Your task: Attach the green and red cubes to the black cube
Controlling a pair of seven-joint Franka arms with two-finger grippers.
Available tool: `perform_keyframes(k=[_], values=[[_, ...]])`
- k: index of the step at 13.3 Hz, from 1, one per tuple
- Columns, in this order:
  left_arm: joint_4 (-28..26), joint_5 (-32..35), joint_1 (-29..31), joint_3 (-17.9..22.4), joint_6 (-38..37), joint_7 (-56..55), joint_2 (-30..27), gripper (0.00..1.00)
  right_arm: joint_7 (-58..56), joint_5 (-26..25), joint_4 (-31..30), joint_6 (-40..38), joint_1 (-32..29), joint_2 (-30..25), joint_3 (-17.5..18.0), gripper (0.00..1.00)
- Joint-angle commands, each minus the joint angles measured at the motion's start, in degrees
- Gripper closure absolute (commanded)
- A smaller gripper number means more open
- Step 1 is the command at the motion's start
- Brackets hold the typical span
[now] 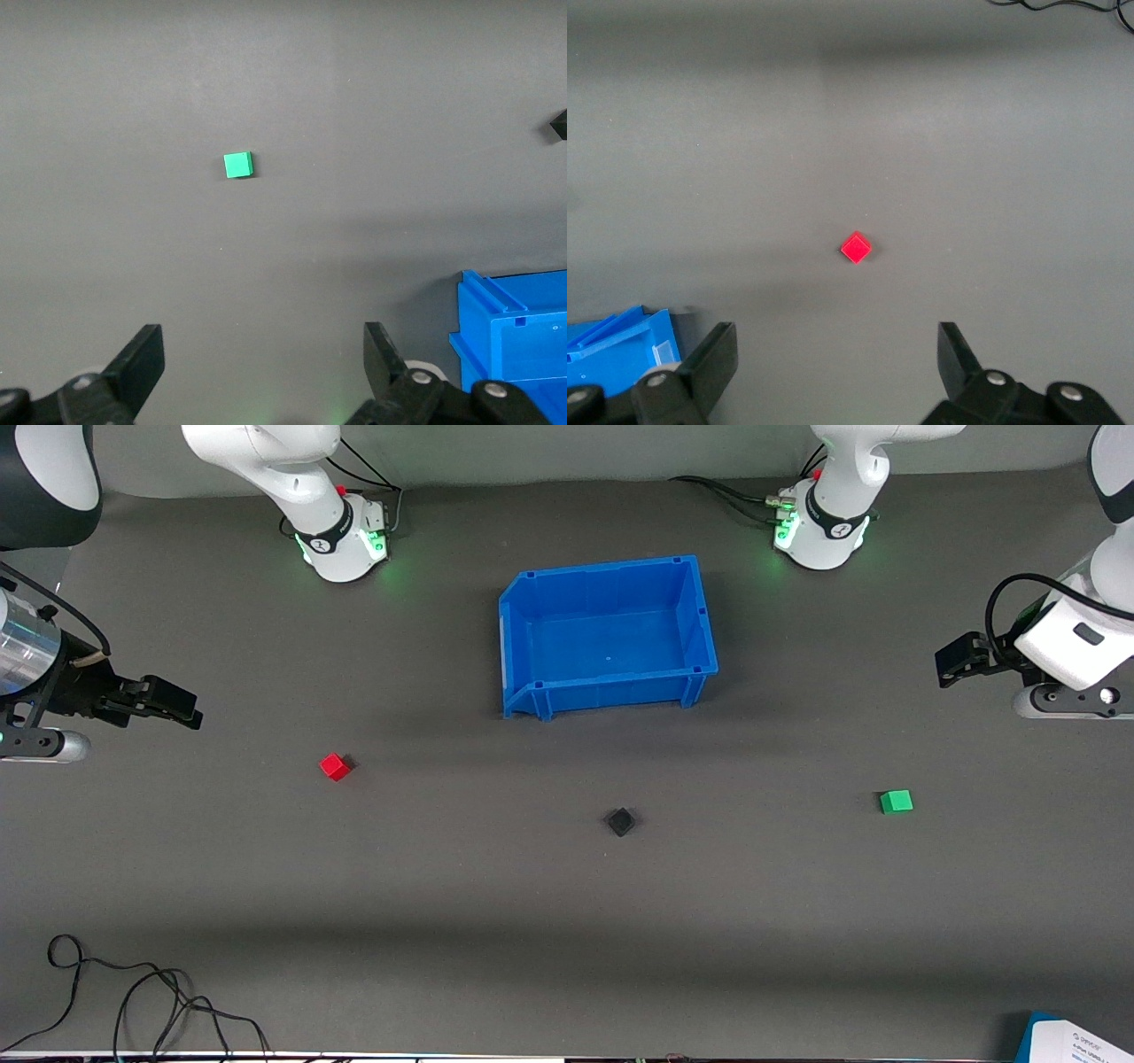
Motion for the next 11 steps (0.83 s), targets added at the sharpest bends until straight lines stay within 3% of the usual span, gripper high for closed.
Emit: perform_keyframes(k=[1, 11], values=[[0.34, 0.58, -0.11, 0.21, -0.66, 0.73, -0.20, 0.00, 1.11, 0.24, 0.47, 0.45, 0.33, 0.26, -0.19, 0.00], [0.34, 0.58, -0.02, 0.21, -0.48, 0.91, -0.11, 0.00, 0.68, 0.33, 2.14, 0.02, 0.06, 1.14, -0.45, 0.00]])
